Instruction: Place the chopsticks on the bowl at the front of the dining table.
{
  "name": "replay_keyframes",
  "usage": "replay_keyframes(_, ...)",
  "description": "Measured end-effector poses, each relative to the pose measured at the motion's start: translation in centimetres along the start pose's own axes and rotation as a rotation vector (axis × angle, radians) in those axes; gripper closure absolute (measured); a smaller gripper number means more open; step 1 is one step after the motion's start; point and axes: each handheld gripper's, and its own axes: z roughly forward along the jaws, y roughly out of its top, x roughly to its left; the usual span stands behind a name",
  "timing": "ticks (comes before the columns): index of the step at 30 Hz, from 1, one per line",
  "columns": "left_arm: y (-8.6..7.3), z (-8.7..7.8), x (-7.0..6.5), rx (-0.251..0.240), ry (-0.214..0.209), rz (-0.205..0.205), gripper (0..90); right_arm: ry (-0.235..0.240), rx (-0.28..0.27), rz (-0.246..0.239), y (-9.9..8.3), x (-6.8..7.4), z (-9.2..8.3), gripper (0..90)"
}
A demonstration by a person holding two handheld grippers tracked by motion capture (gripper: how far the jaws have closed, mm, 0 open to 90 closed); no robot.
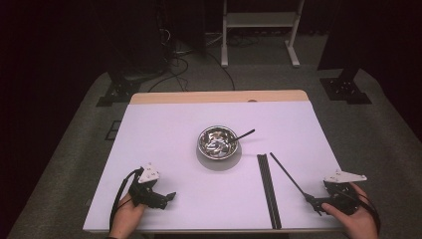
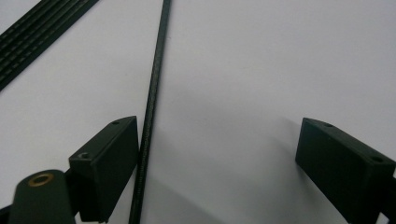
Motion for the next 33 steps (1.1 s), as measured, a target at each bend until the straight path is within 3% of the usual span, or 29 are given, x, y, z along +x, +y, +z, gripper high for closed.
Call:
replay_keyframes(17, 0.0, 0.0, 0.0, -0.001, 0.0, 0.0, 0.0, -0.003, 0.003, 0.024, 0.0, -1.7, 0.1, 12.1)
replay_keyframes(28, 0.0, 0.0, 0.0, -0.001, 0.0, 0.001, 0.0, -0.004, 0.007, 0.019, 0.1, -1.6, 0.1, 12.2)
replay_keyframes(33, 0.0, 0.0, 0.0, 0.0, 0.0, 0.001, 0.0, 0.019, -0.007, 0.021, 0.2, -1.5, 0.1, 12.6)
